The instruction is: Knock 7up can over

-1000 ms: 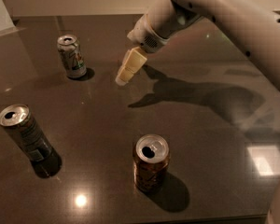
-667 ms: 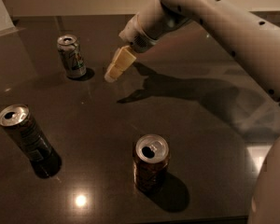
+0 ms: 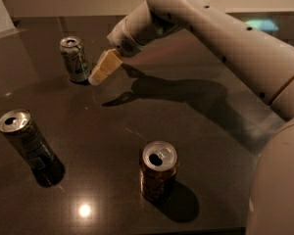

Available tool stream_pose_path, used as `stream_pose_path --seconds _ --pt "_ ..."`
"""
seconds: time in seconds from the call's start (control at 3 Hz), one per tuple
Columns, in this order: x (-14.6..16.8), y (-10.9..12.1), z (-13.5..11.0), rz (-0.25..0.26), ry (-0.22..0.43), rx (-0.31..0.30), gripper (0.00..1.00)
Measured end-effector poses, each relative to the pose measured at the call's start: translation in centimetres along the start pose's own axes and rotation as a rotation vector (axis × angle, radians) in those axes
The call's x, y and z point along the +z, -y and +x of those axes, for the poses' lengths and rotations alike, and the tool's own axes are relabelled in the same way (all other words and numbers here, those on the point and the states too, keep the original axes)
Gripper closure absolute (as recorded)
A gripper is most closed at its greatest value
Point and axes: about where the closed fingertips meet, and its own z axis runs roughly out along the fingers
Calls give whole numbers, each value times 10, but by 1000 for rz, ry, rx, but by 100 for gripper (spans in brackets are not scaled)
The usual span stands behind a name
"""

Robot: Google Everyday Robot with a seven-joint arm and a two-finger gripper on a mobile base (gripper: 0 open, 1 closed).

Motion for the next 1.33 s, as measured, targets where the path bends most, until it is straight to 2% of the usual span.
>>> stream_pose_path --seconds 0.33,1.0,1.33 --pt "20 -1 -11 -2 44 10 0" --pt "58 1 -35 -11 78 14 0" --pt "72 7 -45 -11 88 30 18"
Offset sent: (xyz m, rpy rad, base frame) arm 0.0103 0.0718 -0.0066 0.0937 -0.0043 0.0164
